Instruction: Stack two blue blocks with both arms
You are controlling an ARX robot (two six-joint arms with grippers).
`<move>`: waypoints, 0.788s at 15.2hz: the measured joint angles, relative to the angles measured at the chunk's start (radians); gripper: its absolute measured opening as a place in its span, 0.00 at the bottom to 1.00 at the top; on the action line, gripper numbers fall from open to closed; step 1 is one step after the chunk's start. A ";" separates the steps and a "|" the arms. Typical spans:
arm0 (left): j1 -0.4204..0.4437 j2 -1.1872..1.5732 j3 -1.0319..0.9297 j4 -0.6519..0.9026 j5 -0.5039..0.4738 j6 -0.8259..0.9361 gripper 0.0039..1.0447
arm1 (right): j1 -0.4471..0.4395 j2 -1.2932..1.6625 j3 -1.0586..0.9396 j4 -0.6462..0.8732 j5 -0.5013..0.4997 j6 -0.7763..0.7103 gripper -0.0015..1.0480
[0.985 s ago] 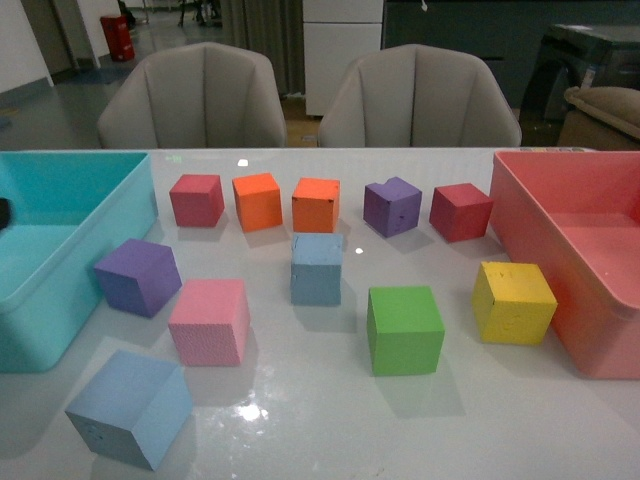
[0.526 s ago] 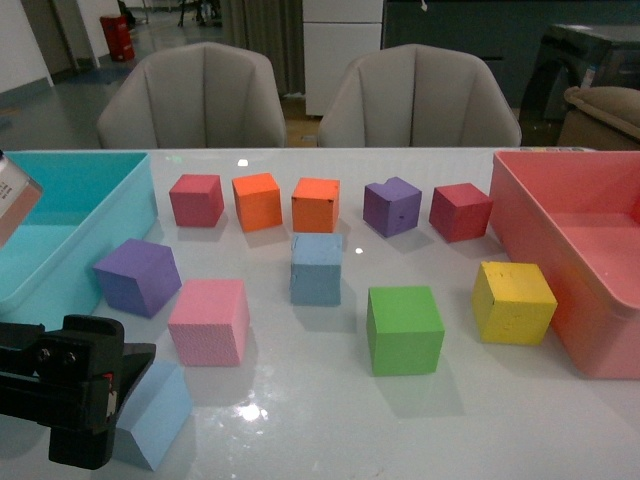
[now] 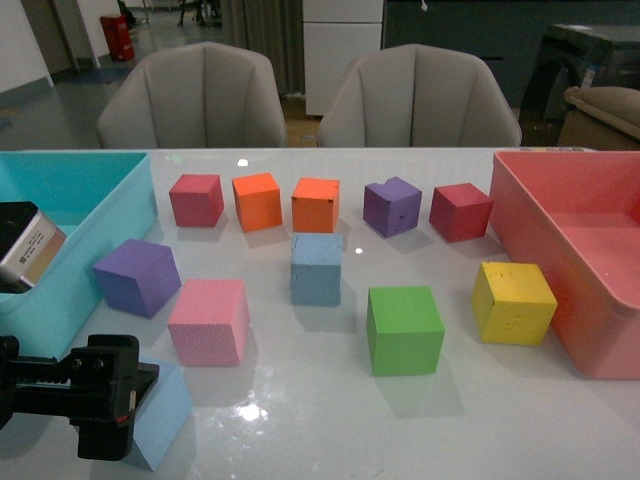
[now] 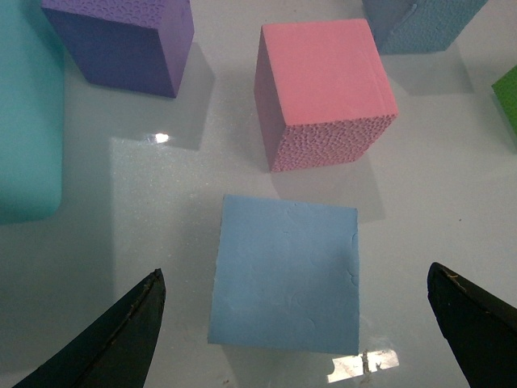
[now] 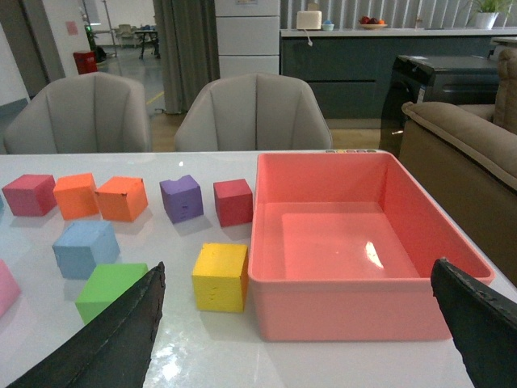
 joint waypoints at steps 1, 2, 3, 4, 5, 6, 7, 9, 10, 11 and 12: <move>-0.005 0.009 0.002 0.015 0.001 0.000 0.94 | 0.000 0.000 0.000 0.000 0.000 0.000 0.94; -0.007 0.020 0.006 0.026 0.004 0.000 0.94 | 0.000 0.000 0.000 0.000 0.000 0.000 0.94; -0.008 0.035 0.006 0.045 0.005 0.003 0.94 | 0.000 0.000 0.000 0.000 0.000 0.000 0.94; -0.011 0.053 0.006 0.060 0.004 0.011 0.94 | 0.000 0.000 0.000 0.000 0.000 0.000 0.94; -0.011 0.070 0.006 0.076 0.000 0.018 0.94 | 0.000 0.000 0.000 0.000 0.000 0.000 0.94; -0.011 0.085 0.006 0.085 -0.004 0.029 0.94 | 0.000 0.000 0.000 0.000 0.000 0.000 0.94; -0.011 0.103 0.006 0.103 -0.005 0.036 0.94 | 0.000 0.000 0.000 0.000 0.000 0.000 0.94; -0.014 0.129 0.006 0.119 -0.006 0.036 0.94 | 0.000 0.000 0.000 0.000 0.000 0.000 0.94; -0.018 0.145 0.006 0.130 -0.006 0.036 0.94 | 0.000 0.000 0.000 0.000 0.000 0.000 0.94; -0.019 0.184 0.006 0.160 -0.014 0.044 0.94 | 0.000 0.000 0.000 0.000 0.000 0.000 0.94; -0.010 0.241 0.006 0.190 -0.024 0.053 0.94 | 0.000 0.000 0.000 0.000 0.000 0.000 0.94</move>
